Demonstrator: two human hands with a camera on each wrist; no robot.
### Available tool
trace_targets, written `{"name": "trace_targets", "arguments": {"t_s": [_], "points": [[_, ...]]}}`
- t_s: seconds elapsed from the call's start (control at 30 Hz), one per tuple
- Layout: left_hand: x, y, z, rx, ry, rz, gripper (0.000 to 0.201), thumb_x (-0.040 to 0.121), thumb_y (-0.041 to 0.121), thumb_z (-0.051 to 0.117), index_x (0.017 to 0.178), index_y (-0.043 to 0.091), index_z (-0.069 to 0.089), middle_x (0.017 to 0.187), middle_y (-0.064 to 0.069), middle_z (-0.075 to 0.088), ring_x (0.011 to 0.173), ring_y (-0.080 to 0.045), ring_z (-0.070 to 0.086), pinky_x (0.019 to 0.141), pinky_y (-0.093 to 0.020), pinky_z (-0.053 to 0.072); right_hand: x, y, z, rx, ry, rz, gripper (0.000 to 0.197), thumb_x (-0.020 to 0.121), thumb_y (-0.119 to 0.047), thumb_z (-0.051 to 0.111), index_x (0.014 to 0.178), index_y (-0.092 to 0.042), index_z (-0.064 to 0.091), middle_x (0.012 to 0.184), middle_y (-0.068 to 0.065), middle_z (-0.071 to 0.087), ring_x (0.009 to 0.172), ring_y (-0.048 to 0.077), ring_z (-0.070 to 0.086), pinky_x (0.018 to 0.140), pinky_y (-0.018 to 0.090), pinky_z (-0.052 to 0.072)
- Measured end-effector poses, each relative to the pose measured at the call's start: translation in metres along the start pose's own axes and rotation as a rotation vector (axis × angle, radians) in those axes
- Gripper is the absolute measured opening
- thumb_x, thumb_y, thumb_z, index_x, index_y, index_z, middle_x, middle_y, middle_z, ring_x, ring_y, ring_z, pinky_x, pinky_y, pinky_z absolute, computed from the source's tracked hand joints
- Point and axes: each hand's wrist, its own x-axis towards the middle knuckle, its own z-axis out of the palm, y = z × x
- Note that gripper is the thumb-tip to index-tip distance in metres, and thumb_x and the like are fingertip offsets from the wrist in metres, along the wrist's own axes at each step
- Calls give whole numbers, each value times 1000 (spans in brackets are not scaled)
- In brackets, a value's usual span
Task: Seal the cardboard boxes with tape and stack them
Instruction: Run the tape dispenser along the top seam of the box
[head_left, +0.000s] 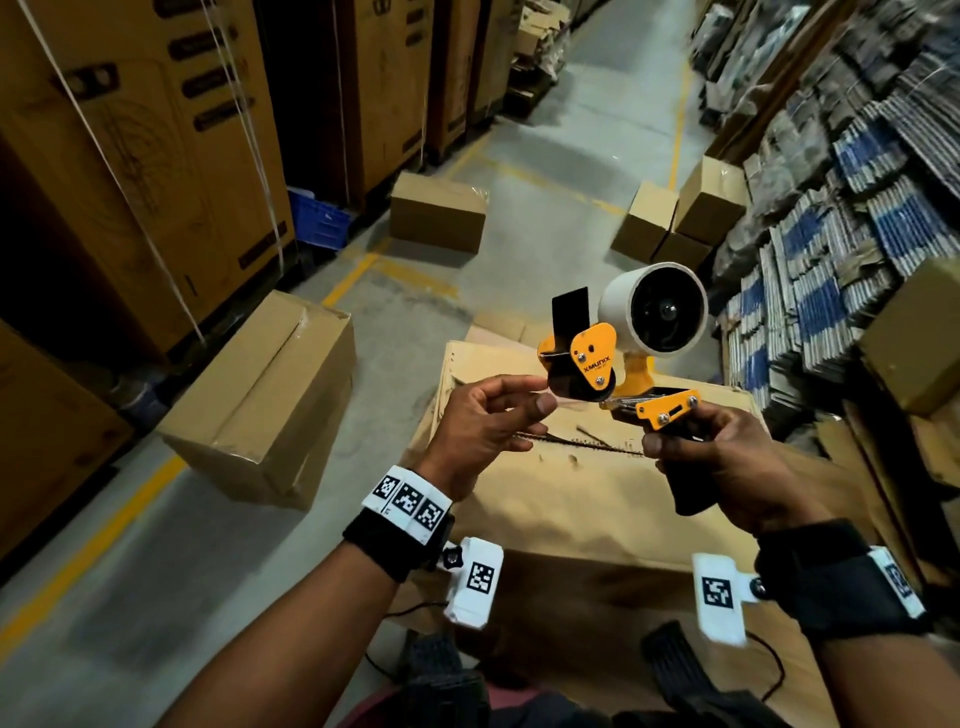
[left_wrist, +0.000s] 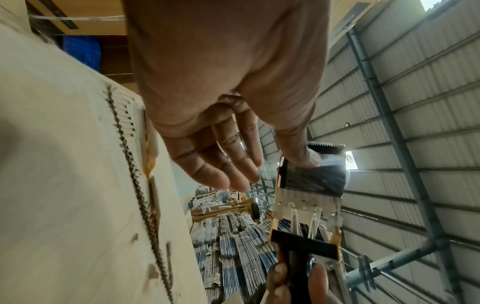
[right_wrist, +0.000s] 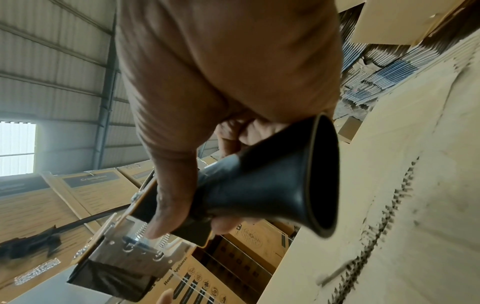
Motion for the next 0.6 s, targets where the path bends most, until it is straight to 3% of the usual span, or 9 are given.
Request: {"name": "trace_targets", "arguments": {"t_s": [0.13, 0.33, 0.5, 0.6], "points": [[-4, -4, 4, 24, 70, 64, 50, 82, 32, 81, 125, 12, 66, 101, -16, 78, 78, -20, 72, 65, -30, 55, 3, 4, 4, 15, 35, 19, 46, 61, -14, 91, 104, -5, 77, 79, 4, 71, 64, 16, 60, 62, 25, 55], [-8, -12, 8, 75, 60, 81, 19, 100, 15, 67, 120, 13, 66, 93, -9, 77, 75, -21, 71, 64, -32, 56, 7, 6, 5, 6, 38, 32, 36, 64, -7, 86, 98, -2, 75, 76, 4, 73, 61, 13, 60, 58, 23, 52], [-11, -8, 2, 23, -38, 25, 8, 99, 12, 67, 105, 14, 72, 101, -13, 75, 81, -25, 72, 62, -33, 59, 9, 6, -1, -47, 49, 18, 46, 61, -9, 90, 102, 4, 73, 83, 9, 75, 66, 16, 63, 68, 31, 53], [-13, -7, -1, 0, -90, -33, 23, 89, 22, 62, 106, 10, 74, 109, -19, 75, 87, -29, 73, 67, -35, 59, 7, 4, -5, -68, 64, 4, 48, 61, -10, 91, 103, 4, 73, 84, 8, 76, 69, 17, 64, 67, 29, 53]]}}
